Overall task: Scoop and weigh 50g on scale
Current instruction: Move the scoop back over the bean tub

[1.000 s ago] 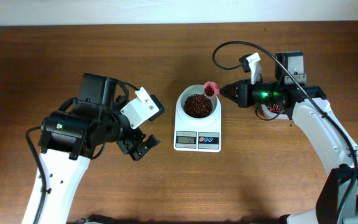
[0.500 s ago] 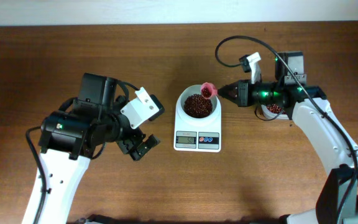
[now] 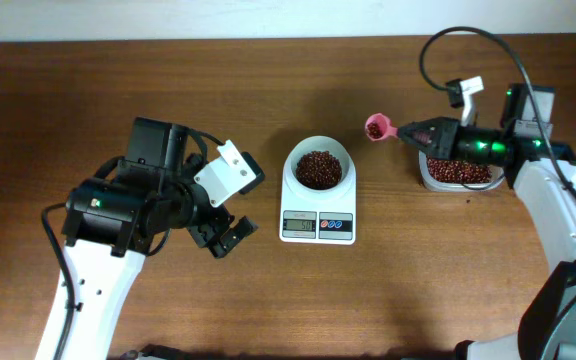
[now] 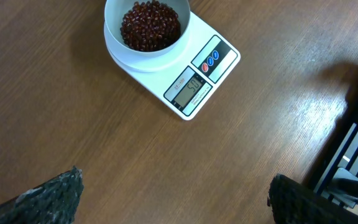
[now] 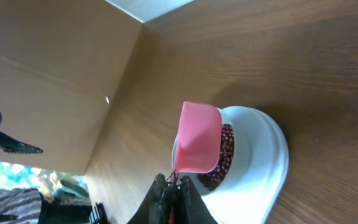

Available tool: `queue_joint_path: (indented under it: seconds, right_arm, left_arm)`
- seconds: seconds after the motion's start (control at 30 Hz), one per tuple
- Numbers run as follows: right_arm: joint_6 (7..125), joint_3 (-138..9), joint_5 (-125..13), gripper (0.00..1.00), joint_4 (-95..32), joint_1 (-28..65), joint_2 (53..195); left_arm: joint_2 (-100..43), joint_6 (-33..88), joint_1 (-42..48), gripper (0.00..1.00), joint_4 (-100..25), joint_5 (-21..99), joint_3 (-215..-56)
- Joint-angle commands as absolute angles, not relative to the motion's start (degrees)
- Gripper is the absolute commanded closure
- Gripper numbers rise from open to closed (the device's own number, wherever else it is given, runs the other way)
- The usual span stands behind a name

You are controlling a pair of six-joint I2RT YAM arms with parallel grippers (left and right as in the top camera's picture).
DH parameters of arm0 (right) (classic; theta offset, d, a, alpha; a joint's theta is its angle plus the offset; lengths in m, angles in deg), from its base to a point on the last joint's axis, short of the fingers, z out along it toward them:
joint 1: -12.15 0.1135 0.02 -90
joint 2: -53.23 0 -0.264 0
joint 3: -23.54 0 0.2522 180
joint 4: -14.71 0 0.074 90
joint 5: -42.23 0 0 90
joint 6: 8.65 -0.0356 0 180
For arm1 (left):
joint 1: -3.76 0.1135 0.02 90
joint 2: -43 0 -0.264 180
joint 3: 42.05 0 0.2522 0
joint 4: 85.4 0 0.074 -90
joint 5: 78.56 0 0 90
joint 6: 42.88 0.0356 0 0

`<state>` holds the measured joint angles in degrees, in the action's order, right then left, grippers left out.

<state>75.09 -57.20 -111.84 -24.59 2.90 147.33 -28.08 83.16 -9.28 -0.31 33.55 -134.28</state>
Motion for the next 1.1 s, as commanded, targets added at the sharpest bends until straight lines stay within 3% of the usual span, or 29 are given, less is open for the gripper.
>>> queue_joint_path:
  seconds: [0.0, 0.4, 0.57, 0.7, 0.8, 1.07]
  right_arm:
    - [75.1, -58.3, -113.3, 0.96, -25.6, -1.1, 146.3]
    - [85.8, -58.3, -112.9, 0.96, -37.5, -16.8, 146.3]
    - [88.9, -58.3, -100.8, 0.96, -38.7, -20.9, 146.3]
    - [92.1, -58.3, -87.8, 0.96, -37.9, -19.7, 146.3]
    - [92.1, -58.4, -85.6, 0.96, -37.2, -18.0, 146.2]
    - [92.1, -59.5, -57.9, 0.96, -37.7, -4.5, 141.1]
  left_arm:
    - [-27.9, 84.0, -8.9, 0.01, -0.4, 34.2, -134.2]
    - [-27.9, 84.0, -8.9, 0.01, -0.4, 34.2, -134.2]
    - [-27.9, 84.0, -8.9, 0.01, -0.4, 34.2, -134.2]
    - [-27.9, 84.0, -8.9, 0.01, -0.4, 34.2, -134.2]
    - [-27.9, 84.0, -8.9, 0.01, -0.4, 34.2, -134.2]
    - [-27.9, 84.0, -8.9, 0.01, -0.4, 34.2, -134.2]
